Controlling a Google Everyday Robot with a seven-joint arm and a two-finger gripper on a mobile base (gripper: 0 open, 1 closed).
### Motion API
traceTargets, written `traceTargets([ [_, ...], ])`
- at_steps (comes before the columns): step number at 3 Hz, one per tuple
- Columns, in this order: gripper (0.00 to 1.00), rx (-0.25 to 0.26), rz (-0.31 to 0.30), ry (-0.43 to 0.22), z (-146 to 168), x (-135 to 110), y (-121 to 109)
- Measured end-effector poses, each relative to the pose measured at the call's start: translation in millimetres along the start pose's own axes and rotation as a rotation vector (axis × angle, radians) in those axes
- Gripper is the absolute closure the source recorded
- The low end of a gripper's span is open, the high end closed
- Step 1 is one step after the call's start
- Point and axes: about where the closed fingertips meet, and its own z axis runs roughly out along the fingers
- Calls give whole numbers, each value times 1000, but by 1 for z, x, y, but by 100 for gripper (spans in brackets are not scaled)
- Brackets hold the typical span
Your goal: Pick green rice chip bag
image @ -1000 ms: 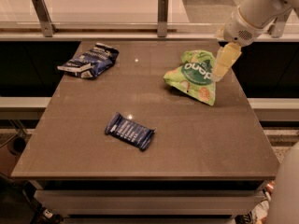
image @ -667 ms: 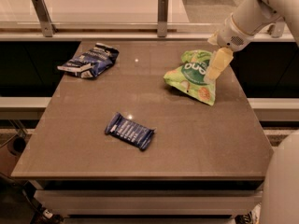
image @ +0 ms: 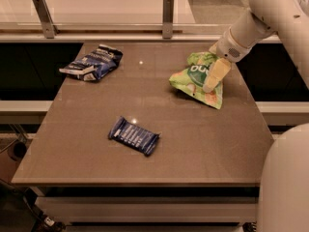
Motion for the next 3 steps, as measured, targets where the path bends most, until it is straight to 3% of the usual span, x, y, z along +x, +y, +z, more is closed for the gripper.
traceTargets([
  [1, 17, -4, 0, 0, 4, 0, 0],
  [3, 63, -8, -1, 0, 6, -2, 0],
])
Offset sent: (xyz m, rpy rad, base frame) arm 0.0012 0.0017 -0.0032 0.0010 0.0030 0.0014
